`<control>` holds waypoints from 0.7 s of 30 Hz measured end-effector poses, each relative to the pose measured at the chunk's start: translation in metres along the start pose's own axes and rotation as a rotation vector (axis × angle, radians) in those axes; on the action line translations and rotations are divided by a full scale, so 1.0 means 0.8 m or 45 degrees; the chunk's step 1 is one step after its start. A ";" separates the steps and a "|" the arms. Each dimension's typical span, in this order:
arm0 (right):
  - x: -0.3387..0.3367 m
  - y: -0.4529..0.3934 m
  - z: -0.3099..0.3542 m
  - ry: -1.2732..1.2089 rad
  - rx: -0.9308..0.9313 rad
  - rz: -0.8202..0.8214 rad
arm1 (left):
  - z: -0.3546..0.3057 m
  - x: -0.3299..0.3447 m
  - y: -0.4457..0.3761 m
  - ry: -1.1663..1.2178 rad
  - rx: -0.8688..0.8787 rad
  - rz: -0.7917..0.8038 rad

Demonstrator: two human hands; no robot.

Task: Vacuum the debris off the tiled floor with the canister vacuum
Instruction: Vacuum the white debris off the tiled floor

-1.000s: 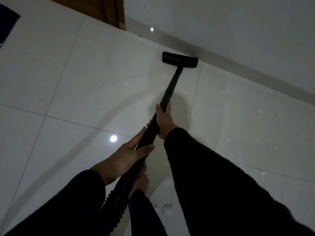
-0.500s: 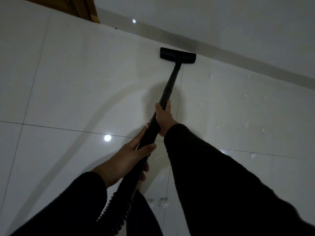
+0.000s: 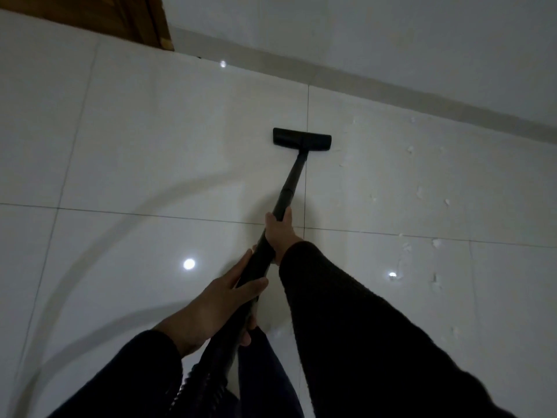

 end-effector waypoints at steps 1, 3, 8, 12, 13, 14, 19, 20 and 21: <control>0.000 0.003 -0.017 -0.012 0.001 -0.003 | 0.011 0.004 0.011 -0.010 -0.002 -0.004; -0.001 0.009 -0.050 -0.023 0.007 -0.002 | 0.030 0.012 0.034 -0.037 -0.004 -0.010; -0.010 0.023 -0.119 -0.067 0.013 0.017 | 0.070 0.039 0.083 -0.056 -0.006 -0.015; -0.025 0.036 -0.165 -0.111 0.010 0.035 | 0.093 0.063 0.115 -0.062 -0.005 -0.008; -0.027 0.038 -0.176 -0.091 0.005 0.029 | 0.098 0.070 0.123 -0.046 -0.009 -0.004; -0.030 0.040 -0.187 -0.071 0.003 0.028 | 0.104 0.076 0.130 -0.039 -0.011 -0.001; -0.052 0.056 -0.252 -0.107 0.005 0.072 | 0.143 0.119 0.175 -0.074 -0.001 -0.017; -0.057 0.058 -0.265 -0.092 0.004 0.086 | 0.153 0.128 0.184 -0.080 -0.006 -0.031; -0.061 0.061 -0.280 -0.075 0.006 0.098 | 0.164 0.138 0.194 -0.092 -0.013 -0.046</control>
Point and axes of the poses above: each hand's wrist, its own y-axis away from the middle knuckle, its own x-axis out of the palm, z = x × y, the point moved 7 cm from there along -y, towards the middle knuckle, and after that the axes turned 15 degrees about x, right-handed, at the moved point
